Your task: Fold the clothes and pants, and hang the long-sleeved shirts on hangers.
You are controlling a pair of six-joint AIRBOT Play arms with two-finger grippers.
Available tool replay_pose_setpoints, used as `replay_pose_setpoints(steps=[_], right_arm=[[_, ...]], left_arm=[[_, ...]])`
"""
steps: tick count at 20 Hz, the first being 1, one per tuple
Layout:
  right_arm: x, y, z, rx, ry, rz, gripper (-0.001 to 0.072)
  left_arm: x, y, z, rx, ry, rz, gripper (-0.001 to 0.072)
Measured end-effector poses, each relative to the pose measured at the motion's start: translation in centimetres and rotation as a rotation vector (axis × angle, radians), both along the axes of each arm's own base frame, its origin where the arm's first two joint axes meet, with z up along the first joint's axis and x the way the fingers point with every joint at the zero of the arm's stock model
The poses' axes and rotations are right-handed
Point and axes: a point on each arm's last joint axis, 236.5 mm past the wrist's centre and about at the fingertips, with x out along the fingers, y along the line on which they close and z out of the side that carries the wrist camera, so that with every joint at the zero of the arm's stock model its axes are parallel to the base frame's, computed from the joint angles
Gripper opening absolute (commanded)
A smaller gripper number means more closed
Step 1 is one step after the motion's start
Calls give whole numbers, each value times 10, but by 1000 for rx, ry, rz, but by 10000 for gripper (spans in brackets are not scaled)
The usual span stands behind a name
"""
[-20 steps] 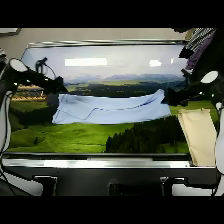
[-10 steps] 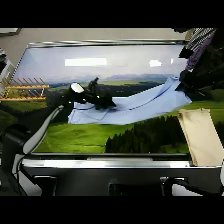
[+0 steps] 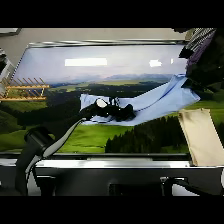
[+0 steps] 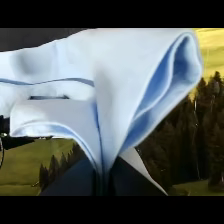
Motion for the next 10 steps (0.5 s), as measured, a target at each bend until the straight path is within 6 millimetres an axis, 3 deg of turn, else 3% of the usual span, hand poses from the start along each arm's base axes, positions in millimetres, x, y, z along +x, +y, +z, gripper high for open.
replay_pose_setpoints(steps=[5, 8, 10], right_arm=[[-1, 1, 3, 3, -7, 1, 36], [0, 6, 5, 21, -11, 10, 36], [0, 13, 7, 48, -19, 24, 36]], left_arm=[[-6, -9, -3, -40, 31, -2, 19], [0, 16, 9, -44, 25, -62, 18], [9, 45, 32, -31, -17, -115, 19]])
